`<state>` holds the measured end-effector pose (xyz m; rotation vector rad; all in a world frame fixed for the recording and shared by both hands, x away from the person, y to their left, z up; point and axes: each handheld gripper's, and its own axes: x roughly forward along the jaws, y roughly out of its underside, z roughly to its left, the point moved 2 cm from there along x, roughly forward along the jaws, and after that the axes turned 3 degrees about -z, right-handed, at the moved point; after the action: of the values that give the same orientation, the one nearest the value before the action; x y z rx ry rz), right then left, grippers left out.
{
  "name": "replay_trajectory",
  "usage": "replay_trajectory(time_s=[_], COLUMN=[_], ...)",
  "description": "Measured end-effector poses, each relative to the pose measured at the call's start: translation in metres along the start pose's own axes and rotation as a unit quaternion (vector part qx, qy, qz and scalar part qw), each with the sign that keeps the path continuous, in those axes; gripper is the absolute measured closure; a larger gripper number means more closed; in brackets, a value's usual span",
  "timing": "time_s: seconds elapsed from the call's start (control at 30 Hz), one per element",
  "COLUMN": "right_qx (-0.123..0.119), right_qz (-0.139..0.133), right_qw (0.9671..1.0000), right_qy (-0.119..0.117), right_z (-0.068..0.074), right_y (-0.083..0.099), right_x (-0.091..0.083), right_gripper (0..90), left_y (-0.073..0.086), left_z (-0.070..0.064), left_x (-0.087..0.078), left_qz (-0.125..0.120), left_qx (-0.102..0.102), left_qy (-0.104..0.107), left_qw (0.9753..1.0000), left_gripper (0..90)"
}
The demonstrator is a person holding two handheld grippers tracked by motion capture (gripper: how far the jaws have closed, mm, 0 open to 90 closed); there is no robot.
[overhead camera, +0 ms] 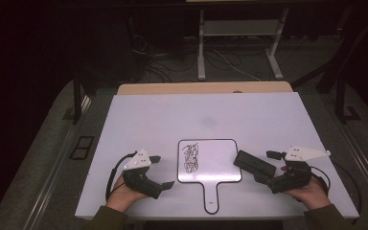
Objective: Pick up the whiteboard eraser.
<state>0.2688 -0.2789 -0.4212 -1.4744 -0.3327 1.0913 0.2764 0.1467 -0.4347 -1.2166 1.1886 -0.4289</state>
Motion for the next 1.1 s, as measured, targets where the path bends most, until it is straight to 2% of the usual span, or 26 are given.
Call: replay_trajectory(time_s=[0.23, 0.8, 0.87, 1.1], right_qx=[0.012, 0.002, -0.005, -0.008], right_qz=[-0.003, 0.026, 0.037, 0.043], right_qw=[0.9999, 0.9996, 0.9992, 0.999], right_qy=[-0.01, -0.01, -0.012, -0.01], right_z=[-0.006, -0.014, -0.016, -0.023], right_y=[-0.006, -0.015, -0.016, -0.023], right_x=[0.002, 0.006, 0.008, 0.016], right_gripper=[0.0, 0.0, 0.0, 0.0], left_y=[0.0, 0.0, 0.0, 0.0], left_z=[0.0, 0.0, -0.001, -0.001], left_x=[0.003, 0.004, 0.004, 0.002], left_qz=[0.009, 0.01, 0.011, 0.005], left_qx=[-0.001, -0.005, -0.005, -0.005], left_qy=[0.006, 0.008, 0.007, 0.005], left_qw=[0.9999, 0.9999, 0.9999, 1.0], left_gripper=[0.0, 0.0, 0.0, 0.0])
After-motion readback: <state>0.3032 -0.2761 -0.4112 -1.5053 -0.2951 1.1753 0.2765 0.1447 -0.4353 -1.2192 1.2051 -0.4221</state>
